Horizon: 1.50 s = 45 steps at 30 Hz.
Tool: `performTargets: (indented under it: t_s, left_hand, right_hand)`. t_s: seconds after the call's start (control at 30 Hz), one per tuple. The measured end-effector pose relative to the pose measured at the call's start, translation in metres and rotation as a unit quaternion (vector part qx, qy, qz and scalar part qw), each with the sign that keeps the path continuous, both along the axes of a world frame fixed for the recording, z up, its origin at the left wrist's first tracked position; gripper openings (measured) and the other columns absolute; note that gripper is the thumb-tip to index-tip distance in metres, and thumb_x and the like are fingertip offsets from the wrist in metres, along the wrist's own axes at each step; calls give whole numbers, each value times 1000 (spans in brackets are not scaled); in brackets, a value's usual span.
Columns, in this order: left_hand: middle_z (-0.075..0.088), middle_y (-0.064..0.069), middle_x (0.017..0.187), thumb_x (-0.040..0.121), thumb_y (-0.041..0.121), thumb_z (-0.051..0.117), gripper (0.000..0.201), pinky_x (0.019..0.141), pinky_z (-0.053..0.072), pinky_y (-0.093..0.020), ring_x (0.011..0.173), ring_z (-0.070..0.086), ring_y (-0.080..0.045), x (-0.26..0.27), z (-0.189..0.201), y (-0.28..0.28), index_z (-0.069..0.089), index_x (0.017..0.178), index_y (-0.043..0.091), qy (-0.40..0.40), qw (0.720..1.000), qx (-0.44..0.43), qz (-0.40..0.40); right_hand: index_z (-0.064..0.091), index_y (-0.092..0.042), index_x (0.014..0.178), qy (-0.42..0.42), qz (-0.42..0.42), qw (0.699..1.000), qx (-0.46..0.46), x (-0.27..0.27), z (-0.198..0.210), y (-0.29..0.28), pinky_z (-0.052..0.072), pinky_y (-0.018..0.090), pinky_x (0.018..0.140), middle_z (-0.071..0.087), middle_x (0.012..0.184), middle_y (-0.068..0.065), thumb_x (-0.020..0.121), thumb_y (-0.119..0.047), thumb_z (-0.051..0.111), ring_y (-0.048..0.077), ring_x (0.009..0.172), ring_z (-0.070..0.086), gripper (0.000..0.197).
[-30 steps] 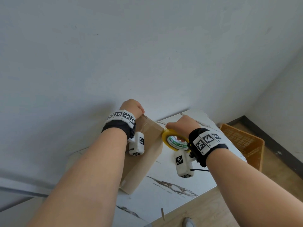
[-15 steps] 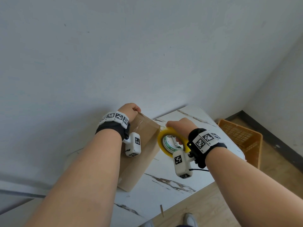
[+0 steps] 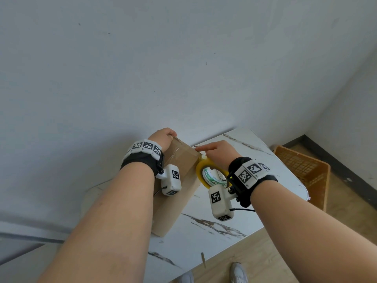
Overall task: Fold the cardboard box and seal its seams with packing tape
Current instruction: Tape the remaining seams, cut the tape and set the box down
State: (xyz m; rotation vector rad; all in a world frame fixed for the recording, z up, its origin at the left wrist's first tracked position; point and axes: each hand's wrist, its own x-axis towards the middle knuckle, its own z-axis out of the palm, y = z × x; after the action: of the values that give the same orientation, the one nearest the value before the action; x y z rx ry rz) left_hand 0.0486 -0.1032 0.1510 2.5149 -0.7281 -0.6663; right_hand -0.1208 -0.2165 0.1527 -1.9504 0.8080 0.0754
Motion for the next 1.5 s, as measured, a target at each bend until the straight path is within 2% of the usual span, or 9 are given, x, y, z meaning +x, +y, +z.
performTargets:
  t_s: [0.23,0.4,0.6,0.73,0.9,1.03,1.13,1.27,1.5]
  left_hand:
    - [48,-6,139,98,44,40,45,88,36,-31,121,50,-28,-10,1,-6,41,133,17,2,998,64,-14]
    - [48,-6,138,99,44,41,44,86,35,-29,119,51,-28,-10,2,-6,42,132,16,6,998,60,-9]
    - [46,-4,142,99,46,38,50,93,36,-30,124,49,-27,-8,2,-5,38,139,16,27,998,57,0]
    - [52,-11,134,100,48,31,54,92,37,-32,120,51,-30,-4,0,-6,44,135,9,27,996,82,20]
    - [53,-4,90,103,31,32,33,69,36,-27,98,49,-26,-2,2,-10,56,91,12,20,996,85,26]
    - [53,-18,108,99,12,37,29,80,40,-32,100,51,-31,-2,-2,-19,59,114,2,13,995,80,64]
    - [48,-10,81,94,20,39,27,56,30,-29,75,43,-27,2,-9,-18,48,72,9,20,994,64,90]
    - [49,-8,75,96,18,36,34,53,29,-25,72,44,-25,4,-13,-22,41,63,12,19,994,50,99]
    - [54,-19,135,102,17,34,40,92,43,-33,123,52,-33,-4,-8,-19,55,130,-2,13,996,61,68]
  right_hand:
    - [69,3,98,-7,-32,999,4,3,3,1,43,30,60,58,71,10,85,-28,63,19,62,49,35]
    - [77,-8,83,-18,-27,999,-28,8,-5,-1,59,45,79,74,93,12,79,-29,70,24,71,67,22]
    - [79,-27,88,-44,-28,999,1,-2,-13,-4,52,26,58,68,72,-12,80,-39,74,10,65,61,14]
    - [79,-29,89,-45,-21,999,17,-4,-16,-6,58,34,66,74,80,-1,79,-41,75,20,67,65,17]
    - [80,-22,91,-63,-38,997,22,-3,-21,-7,58,30,76,74,84,-4,80,-37,75,15,81,69,19]
    - [80,-23,91,-60,-42,997,21,-3,-23,-8,54,24,68,74,82,-6,80,-38,75,11,77,67,19]
    - [80,-24,90,-58,-41,997,23,-2,-23,-6,46,18,59,71,78,-10,80,-38,76,6,70,63,18]
    - [79,-25,91,-55,-42,997,23,-2,-24,-6,45,17,59,70,76,-12,80,-37,75,4,71,62,17]
    - [79,-25,90,-61,-42,997,32,-2,-25,-7,51,24,73,72,83,-10,79,-37,76,8,80,65,16]
